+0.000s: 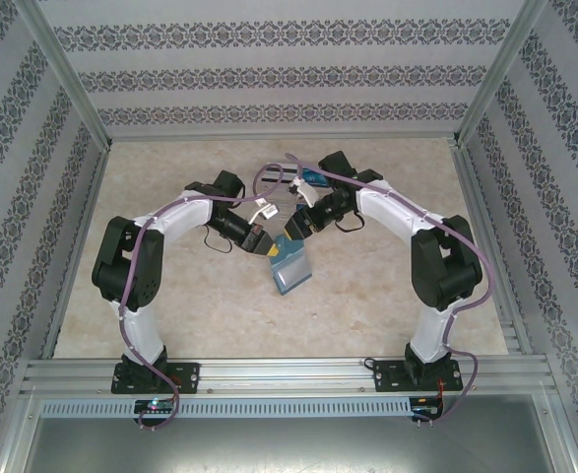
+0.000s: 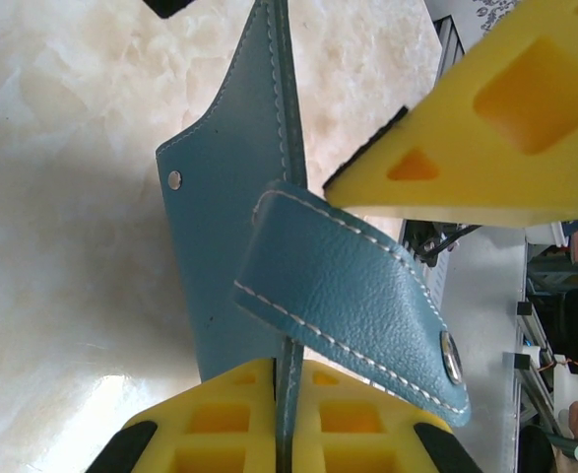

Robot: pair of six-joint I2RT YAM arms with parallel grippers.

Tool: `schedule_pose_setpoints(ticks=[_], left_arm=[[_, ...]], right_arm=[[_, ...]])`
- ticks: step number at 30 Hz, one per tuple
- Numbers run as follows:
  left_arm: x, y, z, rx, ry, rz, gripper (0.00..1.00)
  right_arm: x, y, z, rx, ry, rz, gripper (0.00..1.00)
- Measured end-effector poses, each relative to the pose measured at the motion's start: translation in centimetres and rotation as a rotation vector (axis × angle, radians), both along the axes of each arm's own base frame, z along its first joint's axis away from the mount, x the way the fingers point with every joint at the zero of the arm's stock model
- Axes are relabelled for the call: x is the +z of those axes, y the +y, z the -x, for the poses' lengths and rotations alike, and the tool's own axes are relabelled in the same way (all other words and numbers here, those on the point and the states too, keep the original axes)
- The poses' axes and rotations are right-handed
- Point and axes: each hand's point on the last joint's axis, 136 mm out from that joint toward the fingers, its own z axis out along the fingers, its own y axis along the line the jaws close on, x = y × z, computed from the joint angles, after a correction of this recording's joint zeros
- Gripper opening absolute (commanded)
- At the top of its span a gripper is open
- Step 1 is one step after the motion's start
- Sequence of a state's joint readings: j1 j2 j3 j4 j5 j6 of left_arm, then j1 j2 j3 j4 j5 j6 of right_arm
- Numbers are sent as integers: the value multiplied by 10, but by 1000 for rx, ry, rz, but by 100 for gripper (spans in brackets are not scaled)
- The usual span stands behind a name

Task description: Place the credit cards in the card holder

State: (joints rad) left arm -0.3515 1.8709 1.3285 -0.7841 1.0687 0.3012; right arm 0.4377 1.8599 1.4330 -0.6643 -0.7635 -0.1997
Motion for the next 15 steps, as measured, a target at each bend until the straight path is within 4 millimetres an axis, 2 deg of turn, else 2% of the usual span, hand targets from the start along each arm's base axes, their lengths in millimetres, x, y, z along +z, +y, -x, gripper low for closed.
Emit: schedule_pose_setpoints(ticks=[4, 10, 15], left_arm=[[1, 0, 0, -6, 4, -5, 4], [-6, 3, 0, -2, 35, -21, 4], [-10, 7, -2, 7, 33, -46, 10]], right_arm=[[-5, 3, 2, 19, 22, -15, 56], [-10, 4, 4, 30, 34, -15, 31], [-12, 4, 5, 31, 38, -14, 21]])
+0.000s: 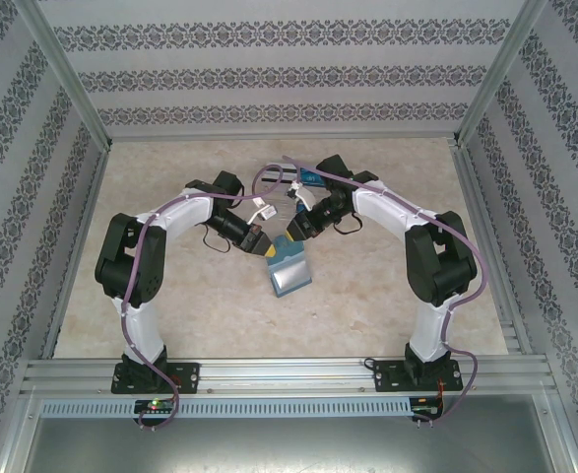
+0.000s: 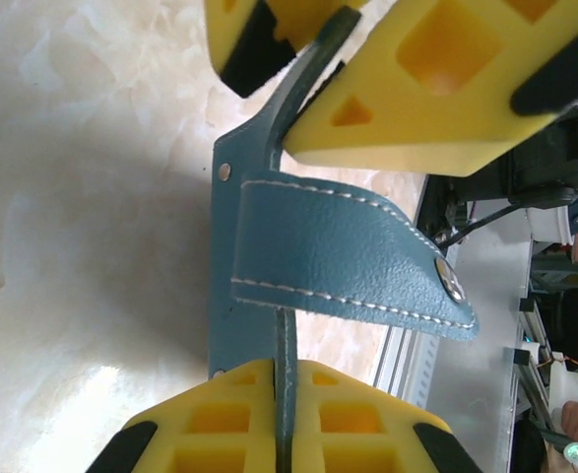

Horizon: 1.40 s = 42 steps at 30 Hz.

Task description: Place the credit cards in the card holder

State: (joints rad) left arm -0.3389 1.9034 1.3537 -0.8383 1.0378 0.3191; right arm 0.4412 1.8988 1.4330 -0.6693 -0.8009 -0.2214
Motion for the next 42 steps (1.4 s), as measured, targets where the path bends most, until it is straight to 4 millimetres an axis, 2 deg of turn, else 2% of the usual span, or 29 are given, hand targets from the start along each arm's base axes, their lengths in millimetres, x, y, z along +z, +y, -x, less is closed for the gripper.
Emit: schedule_pose_setpoints(ticks=[3, 8, 11, 17, 21, 26, 28, 34, 37, 42], left_arm=[[-2, 1, -2, 1, -7, -12, 15], [-4, -3, -15, 7, -32, -16, 30], [-4, -6, -25, 16, -56, -11, 41], [-3, -10, -45, 70, -97, 6, 48], [-16, -8, -57, 142, -99, 5, 50], [-39, -1, -65, 268, -79, -24, 50], [-41, 1, -68, 322, -85, -25, 49], [-33, 10, -70, 478, -104, -3, 49], [-28, 13, -74, 530, -114, 5, 49], [-27, 15, -80, 582, -118, 10, 48]], right_arm=[[0, 0, 0, 1, 3, -2, 15], [-7, -1, 5, -6, 28, -5, 9], [-16, -3, 9, -27, 62, 4, 7], [-43, -17, 7, -160, 119, 29, 6], [-54, -42, 10, -331, 149, 39, 5], [-52, -72, 15, -595, 131, 25, 4], [-56, -83, 19, -701, 136, 17, 2], [-87, -119, 38, -1025, 187, 28, 0], [-89, -127, 48, -1146, 160, 22, 0], [-74, -122, 53, -1275, 57, -48, 0]])
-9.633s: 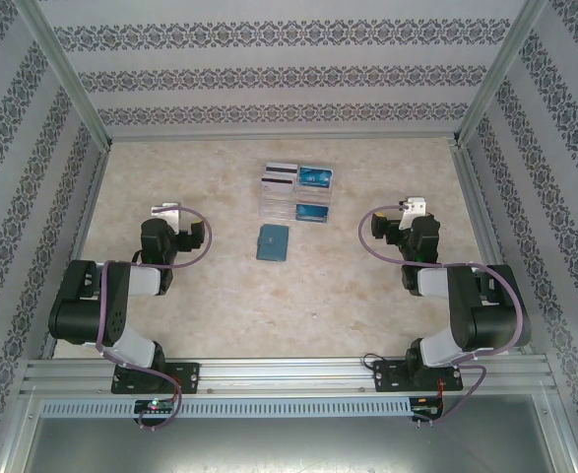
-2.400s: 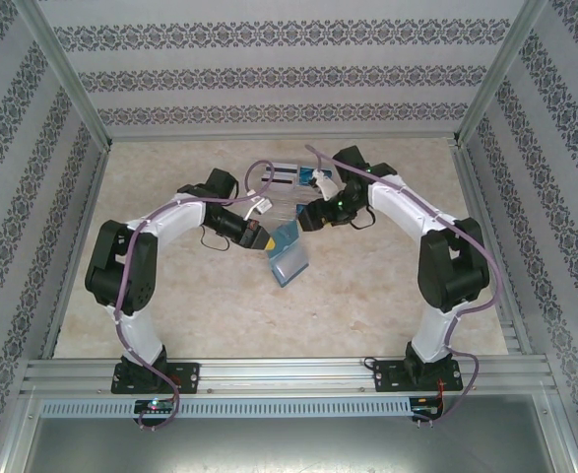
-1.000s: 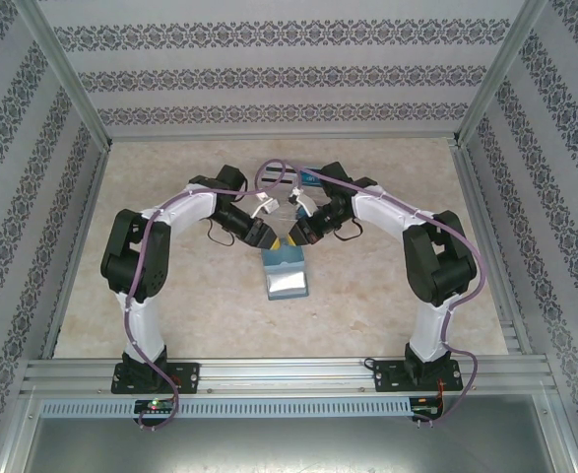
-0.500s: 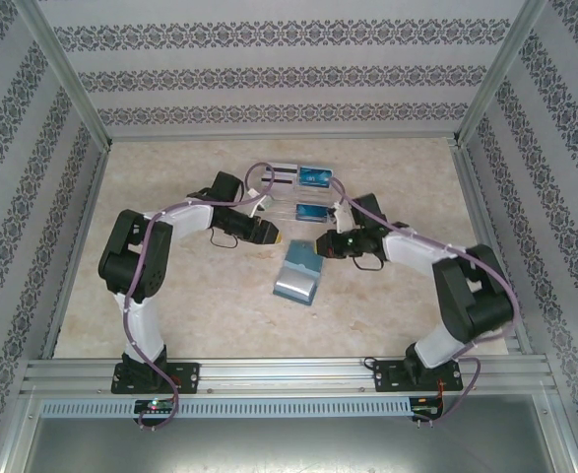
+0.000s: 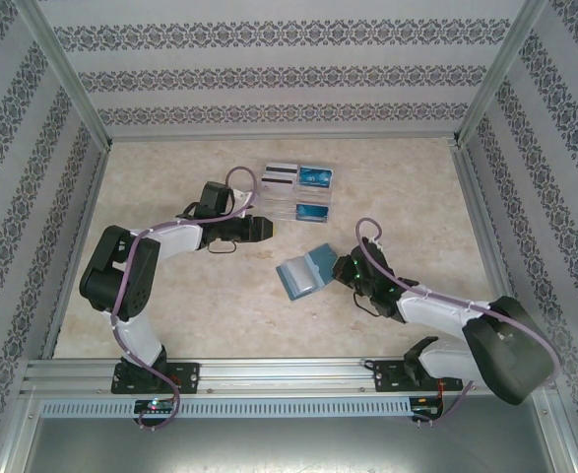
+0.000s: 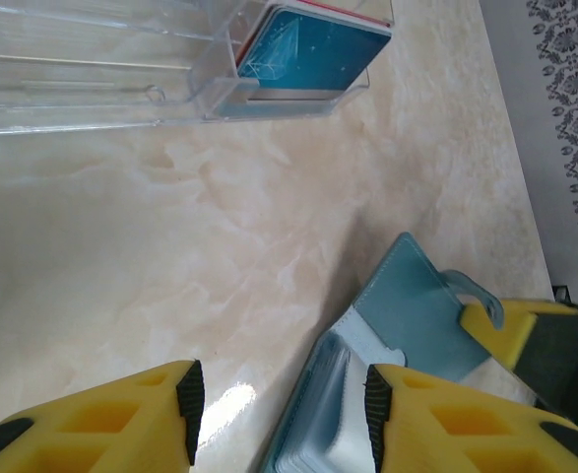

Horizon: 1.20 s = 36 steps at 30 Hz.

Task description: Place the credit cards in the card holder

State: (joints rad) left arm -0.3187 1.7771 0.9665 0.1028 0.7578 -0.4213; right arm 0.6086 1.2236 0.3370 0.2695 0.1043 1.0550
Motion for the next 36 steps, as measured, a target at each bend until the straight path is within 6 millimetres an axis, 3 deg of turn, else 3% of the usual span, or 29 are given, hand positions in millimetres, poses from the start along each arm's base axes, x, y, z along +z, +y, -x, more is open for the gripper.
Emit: schedule_pose_setpoints(ticks=[5, 13, 15, 19, 23, 27, 31, 34, 36], left_arm=[[-1, 0, -1, 17, 7, 4, 48], [-2, -1, -1, 29, 10, 10, 48], [-3, -1, -1, 31, 9, 5, 48], [-5, 1, -1, 38, 10, -7, 48], [-6, 1, -1, 40, 10, -10, 47], [-6, 1, -1, 36, 14, -23, 45], [3, -9, -2, -3, -15, -72, 45], [15, -23, -3, -38, -56, -78, 43], [17, -26, -2, -47, -60, -77, 40]], right_arm=[[1, -1, -1, -128, -52, -8, 0], [-25, -3, -16, -275, -27, -21, 0], [-18, 2, -21, -274, -43, -39, 16], [4, 5, -23, -261, -88, -67, 37], [34, 1, -20, -242, -146, -78, 49], [51, -12, -17, -248, -176, -69, 50], [64, -40, -25, -263, -192, -28, 46], [77, -52, -44, -211, -163, 5, 45], [96, -46, -61, -118, -156, 11, 45]])
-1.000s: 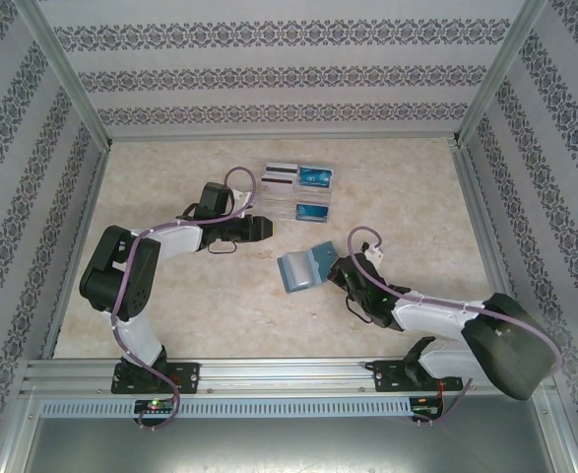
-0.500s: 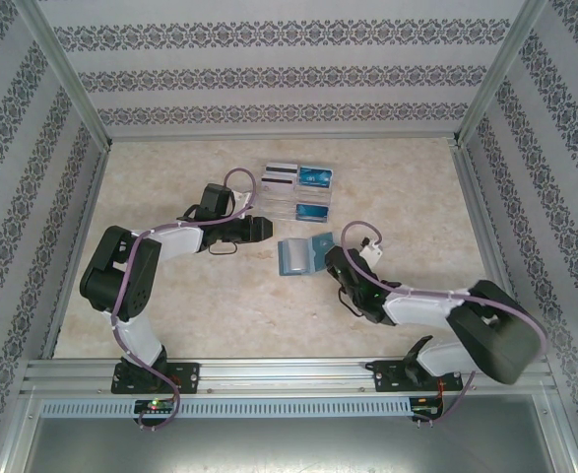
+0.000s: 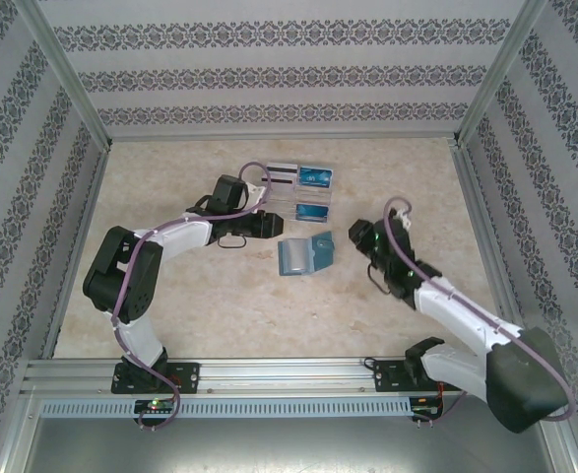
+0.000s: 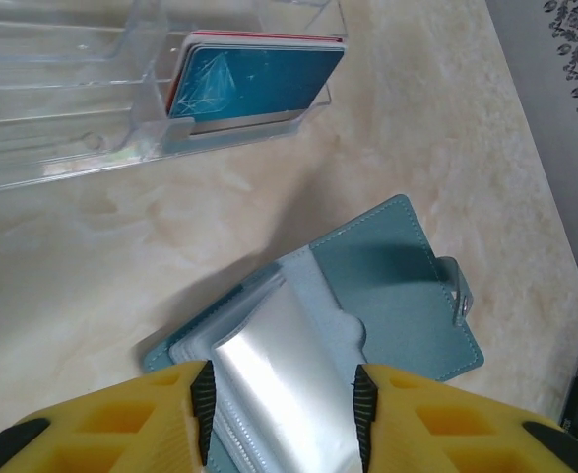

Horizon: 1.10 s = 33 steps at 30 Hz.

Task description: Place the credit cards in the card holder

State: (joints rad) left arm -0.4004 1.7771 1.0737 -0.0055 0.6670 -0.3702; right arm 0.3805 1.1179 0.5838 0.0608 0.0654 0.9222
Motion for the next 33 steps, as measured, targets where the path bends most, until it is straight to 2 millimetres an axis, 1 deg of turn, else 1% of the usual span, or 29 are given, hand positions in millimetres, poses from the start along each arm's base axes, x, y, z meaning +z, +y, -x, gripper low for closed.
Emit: schedule_pose_setpoints(ticks=[1, 3, 5, 6, 8, 12, 13, 15, 17, 19, 21, 23, 26, 29, 30, 33], left_arm=[[0, 0, 1, -1, 6, 1, 37], [0, -1, 2, 2, 26, 11, 33], [6, -6, 3, 1, 40, 31, 30], [10, -10, 4, -5, 49, 38, 29], [19, -24, 9, -33, 54, 45, 28], [31, -49, 23, -81, 65, 59, 23], [32, -53, 26, -86, 80, 68, 22], [33, -60, 33, -88, 119, 89, 20], [32, -66, 34, -87, 148, 114, 18], [27, -75, 34, -85, 182, 132, 16], [14, -84, 33, -81, 221, 148, 15], [-3, -90, 32, -73, 269, 157, 15], [-33, -92, 33, -58, 343, 145, 14], [-59, -91, 35, -41, 404, 119, 14], [-64, -90, 36, -38, 416, 117, 14], [-64, -88, 35, -36, 411, 103, 14]], right_arm=[[11, 9, -8, 66, 0, -1, 44], [31, 36, -19, 235, -7, -19, 41], [42, 64, -21, 399, -4, -56, 35], [42, 74, -19, 455, 8, -72, 33], [31, 92, -9, 564, 60, -117, 30], [-5, 111, 18, 677, 207, -161, 25], [-14, 113, 24, 694, 240, -167, 25], [-29, 116, 34, 714, 301, -178, 21], [-45, 115, 38, 713, 347, -180, 20], [-58, 112, 40, 702, 385, -180, 18], [-70, 106, 40, 679, 415, -180, 17], [-83, 97, 38, 644, 446, -175, 16], [-98, 87, 37, 600, 474, -161, 16], [-110, 84, 39, 581, 491, -154, 16], [-112, 83, 38, 577, 495, -153, 16], [-116, 83, 38, 571, 502, -151, 16]])
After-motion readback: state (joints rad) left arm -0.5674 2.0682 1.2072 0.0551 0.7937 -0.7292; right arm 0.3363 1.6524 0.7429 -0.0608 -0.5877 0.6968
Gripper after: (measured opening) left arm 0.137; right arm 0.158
